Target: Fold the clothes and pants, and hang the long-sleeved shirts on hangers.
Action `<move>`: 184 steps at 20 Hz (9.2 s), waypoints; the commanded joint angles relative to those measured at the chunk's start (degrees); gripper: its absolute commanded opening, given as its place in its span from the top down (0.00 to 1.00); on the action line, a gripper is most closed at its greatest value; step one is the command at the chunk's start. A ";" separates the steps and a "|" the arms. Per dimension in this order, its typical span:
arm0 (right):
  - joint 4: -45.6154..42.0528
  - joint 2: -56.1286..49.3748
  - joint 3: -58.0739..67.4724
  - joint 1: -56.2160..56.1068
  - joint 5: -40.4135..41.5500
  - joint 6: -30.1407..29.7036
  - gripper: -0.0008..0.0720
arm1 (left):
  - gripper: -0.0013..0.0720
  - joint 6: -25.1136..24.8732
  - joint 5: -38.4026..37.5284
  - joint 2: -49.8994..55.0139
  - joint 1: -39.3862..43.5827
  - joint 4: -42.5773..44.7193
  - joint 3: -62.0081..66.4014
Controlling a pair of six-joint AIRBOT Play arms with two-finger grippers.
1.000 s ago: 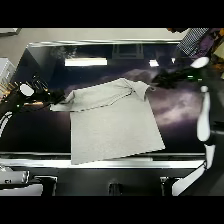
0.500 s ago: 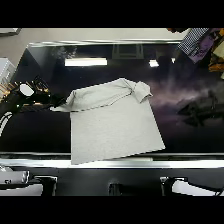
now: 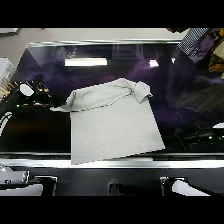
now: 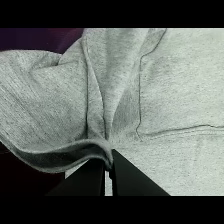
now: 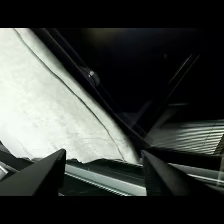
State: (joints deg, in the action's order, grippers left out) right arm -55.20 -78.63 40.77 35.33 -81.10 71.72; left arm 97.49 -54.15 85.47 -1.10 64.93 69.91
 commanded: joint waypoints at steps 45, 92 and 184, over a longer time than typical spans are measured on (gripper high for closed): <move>12.11 10.99 -5.16 -5.31 9.22 6.10 0.34 | 0.95 0.00 -7.98 0.09 4.04 0.00 -0.20; -24.02 43.98 66.07 -28.63 16.74 25.07 0.95 | 0.96 2.16 1.86 -45.70 -2.14 -0.98 33.18; -1.70 10.01 -8.70 0.52 8.85 -0.81 0.94 | 0.34 -35.91 -10.27 -16.57 -8.11 -16.22 -36.46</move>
State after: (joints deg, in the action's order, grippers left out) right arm -57.93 -68.66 32.01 35.86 -72.93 70.91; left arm 63.90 -64.69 68.86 -9.15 51.88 35.44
